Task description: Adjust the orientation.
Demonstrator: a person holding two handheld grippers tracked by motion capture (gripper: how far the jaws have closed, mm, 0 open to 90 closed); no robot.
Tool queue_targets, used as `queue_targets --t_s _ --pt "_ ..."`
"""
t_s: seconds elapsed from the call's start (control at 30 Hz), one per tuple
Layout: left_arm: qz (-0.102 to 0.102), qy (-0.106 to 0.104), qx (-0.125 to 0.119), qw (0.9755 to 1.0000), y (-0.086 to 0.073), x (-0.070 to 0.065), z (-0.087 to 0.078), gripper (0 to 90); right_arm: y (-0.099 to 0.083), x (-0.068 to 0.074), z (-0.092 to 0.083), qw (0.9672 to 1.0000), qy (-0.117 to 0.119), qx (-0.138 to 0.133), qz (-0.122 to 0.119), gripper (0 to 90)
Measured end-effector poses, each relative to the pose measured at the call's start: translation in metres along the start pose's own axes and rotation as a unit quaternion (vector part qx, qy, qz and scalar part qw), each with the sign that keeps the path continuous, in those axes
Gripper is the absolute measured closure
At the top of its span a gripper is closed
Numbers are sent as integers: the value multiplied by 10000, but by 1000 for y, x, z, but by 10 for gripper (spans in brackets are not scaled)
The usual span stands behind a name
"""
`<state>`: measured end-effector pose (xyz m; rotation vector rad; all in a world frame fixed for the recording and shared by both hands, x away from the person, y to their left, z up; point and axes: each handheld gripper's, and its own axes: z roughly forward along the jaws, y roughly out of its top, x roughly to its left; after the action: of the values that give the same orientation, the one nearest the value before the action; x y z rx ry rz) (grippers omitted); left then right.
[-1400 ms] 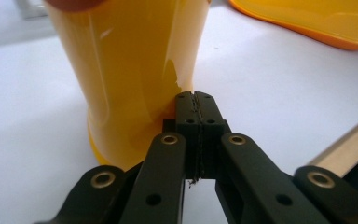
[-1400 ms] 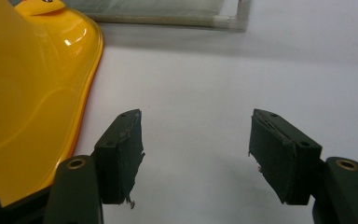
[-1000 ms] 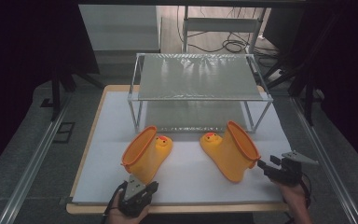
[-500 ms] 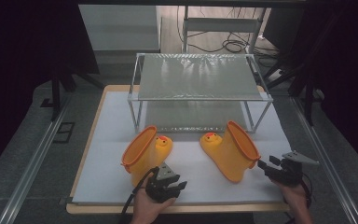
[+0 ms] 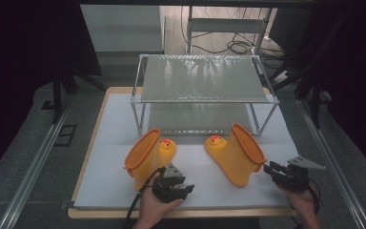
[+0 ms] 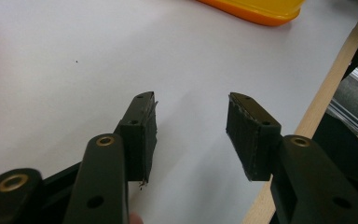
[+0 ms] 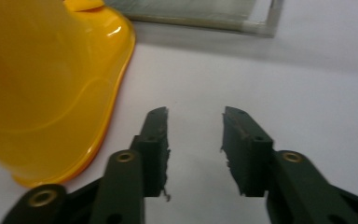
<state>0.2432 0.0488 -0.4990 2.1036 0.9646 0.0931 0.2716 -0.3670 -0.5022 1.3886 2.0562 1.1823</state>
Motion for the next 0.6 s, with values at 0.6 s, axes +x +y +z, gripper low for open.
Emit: queue_targets --t_s 0.6 --pt "-23 -24 263 9996 -8 -1 -3 489 -3 40 18 9924 803 475 -801 894"
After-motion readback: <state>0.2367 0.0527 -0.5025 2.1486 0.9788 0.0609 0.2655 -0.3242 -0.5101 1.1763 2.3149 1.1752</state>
